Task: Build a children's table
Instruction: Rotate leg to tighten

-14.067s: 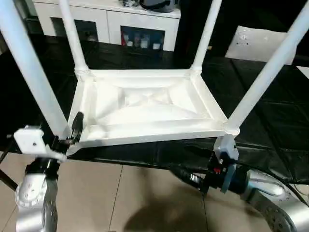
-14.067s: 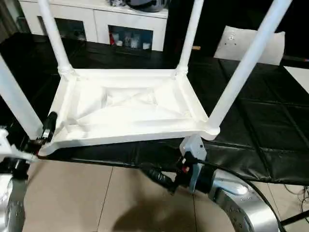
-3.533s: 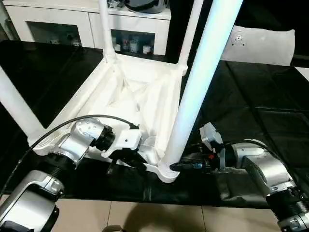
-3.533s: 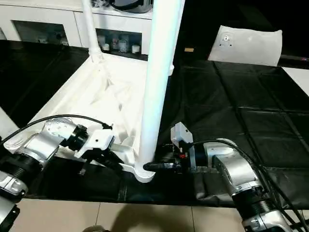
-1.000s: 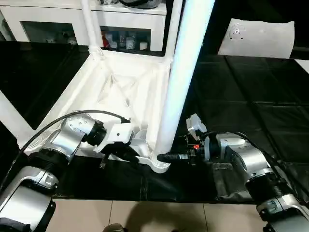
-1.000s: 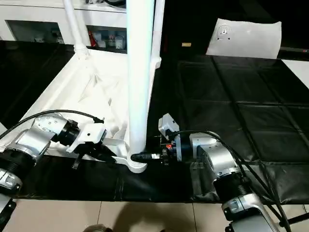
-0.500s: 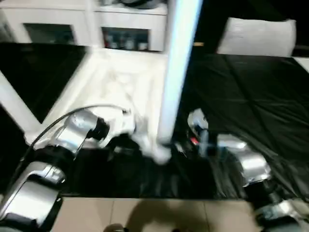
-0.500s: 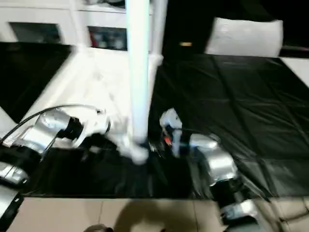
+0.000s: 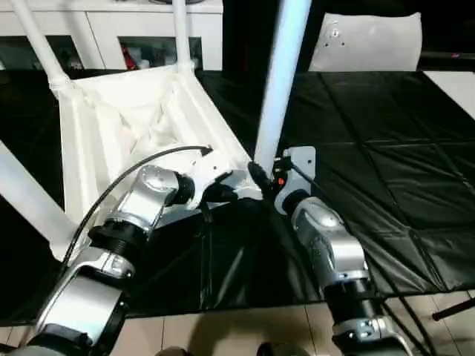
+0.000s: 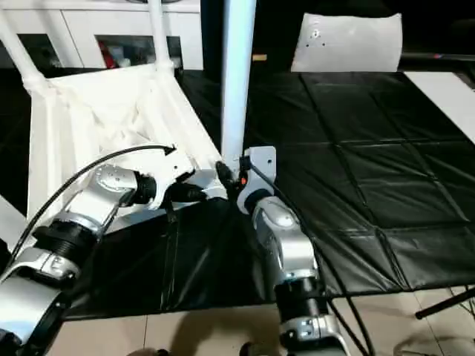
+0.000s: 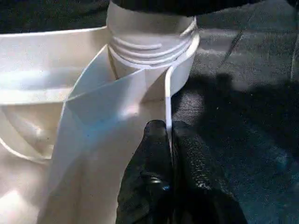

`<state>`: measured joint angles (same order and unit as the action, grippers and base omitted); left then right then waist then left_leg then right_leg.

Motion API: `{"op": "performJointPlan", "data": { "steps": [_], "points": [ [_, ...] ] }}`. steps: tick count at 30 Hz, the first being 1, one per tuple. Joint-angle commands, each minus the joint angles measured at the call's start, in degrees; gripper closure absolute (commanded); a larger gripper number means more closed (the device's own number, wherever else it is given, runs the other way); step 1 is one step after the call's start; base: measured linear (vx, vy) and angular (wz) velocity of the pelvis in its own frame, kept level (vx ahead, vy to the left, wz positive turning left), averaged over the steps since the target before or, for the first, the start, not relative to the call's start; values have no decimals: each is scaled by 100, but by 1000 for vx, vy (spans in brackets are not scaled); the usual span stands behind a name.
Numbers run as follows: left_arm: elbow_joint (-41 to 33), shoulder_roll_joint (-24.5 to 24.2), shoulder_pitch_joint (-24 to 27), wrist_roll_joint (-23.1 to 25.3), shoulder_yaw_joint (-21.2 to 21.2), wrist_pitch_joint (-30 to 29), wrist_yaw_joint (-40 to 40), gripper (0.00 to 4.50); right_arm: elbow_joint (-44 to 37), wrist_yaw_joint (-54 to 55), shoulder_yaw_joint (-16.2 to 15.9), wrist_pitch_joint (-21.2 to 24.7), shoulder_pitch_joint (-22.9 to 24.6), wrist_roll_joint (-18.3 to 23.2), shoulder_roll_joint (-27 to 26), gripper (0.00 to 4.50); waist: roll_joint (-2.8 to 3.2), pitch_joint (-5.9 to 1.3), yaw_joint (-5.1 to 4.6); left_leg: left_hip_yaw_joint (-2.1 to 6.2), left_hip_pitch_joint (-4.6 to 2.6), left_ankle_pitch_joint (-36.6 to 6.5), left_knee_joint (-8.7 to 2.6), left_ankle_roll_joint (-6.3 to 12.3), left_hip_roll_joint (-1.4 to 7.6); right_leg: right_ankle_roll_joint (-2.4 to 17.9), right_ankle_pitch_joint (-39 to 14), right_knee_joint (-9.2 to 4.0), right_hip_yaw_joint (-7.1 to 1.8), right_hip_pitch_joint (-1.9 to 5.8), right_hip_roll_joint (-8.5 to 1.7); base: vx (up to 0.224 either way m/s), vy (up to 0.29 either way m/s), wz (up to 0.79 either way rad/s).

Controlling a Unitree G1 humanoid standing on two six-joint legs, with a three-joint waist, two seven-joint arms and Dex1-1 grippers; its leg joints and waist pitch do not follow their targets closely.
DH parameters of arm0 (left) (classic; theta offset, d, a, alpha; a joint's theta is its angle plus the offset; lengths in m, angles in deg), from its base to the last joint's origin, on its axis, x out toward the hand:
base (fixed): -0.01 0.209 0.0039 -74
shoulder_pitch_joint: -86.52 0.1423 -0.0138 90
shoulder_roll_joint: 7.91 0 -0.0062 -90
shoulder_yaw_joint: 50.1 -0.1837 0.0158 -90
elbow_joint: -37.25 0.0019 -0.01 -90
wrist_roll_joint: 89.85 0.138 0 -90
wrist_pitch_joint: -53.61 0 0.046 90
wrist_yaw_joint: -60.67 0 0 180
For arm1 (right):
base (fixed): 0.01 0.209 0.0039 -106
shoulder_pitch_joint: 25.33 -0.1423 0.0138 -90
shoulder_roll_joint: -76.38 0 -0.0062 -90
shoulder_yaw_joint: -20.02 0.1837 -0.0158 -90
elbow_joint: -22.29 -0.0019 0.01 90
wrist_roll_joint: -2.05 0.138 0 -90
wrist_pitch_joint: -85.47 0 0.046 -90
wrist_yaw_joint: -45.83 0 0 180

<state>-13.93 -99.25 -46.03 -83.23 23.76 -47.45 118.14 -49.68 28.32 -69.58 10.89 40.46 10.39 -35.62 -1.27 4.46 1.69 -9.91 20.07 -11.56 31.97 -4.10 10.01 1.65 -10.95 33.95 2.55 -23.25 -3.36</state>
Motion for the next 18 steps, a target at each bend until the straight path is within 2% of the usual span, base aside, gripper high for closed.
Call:
{"op": "performJointPlan", "data": {
  "steps": [1,5,7,8,9,10,12,13,15,18],
  "points": [
    [-230,179,90,-2,-350,243,281,450,89,-562,-585,145,119,150,-156,146,64,-288,32,85,25,-524,-358,306,300,1282,-232,-338,-309,329,-497,0,0,0],
    [-298,-53,206,-57,-383,606,704,450,-224,-1075,-554,200,243,318,264,110,62,-285,48,79,10,-490,-350,370,303,1360,-90,-326,-302,351,-494,0,0,0],
    [-334,-258,293,-103,-420,896,1160,450,-462,-1725,-621,213,327,406,733,95,64,-306,67,74,-11,-462,-332,455,312,1407,24,-314,-298,366,-498,0,0,0],
    [-337,-273,299,-106,-423,906,1196,450,-479,-1776,-627,214,332,413,768,95,65,-310,74,66,-17,-408,-324,474,314,1420,130,-298,-302,366,-490,0,0,0],
    [-331,-403,334,-132,-470,1091,1473,450,-613,-2248,-685,205,375,473,1080,75,67,-315,68,59,-10,-381,-318,509,317,1488,276,-277,-302,356,-488,0,0,0],
    [-323,-426,338,-149,-481,1153,1538,450,-631,-2349,-694,203,380,485,1138,66,68,-325,93,47,-36,-363,-304,544,318,1518,365,-264,-301,343,-488,0,0,0],
    [-294,-544,361,-333,-477,1352,1984,450,-729,-3113,-769,204,396,585,1580,53,67,-317,137,55,-19,-396,-305,567,327,1542,348,-252,-296,358,-500,0,0,0],
    [-294,-544,361,-333,-477,1352,1984,450,-729,-3113,-769,204,396,585,1580,48,67,-319,158,58,-36,-419,-306,563,332,1540,303,-258,-289,355,-492,0,0,0],
    [-227,-646,340,-500,-452,1461,2492,450,-756,-3886,-942,116,327,641,2083,48,67,-318,201,50,-46,-428,-295,567,346,1588,286,-243,-283,343,-494,0,0,0],
    [-154,-758,311,-482,-543,1655,2856,450,-708,-4431,-1048,24,238,728,2341,48,54,-312,284,35,-29,-458,-286,536,353,1553,144,-240,-274,341,-497,0,0,0]
  ]
}}
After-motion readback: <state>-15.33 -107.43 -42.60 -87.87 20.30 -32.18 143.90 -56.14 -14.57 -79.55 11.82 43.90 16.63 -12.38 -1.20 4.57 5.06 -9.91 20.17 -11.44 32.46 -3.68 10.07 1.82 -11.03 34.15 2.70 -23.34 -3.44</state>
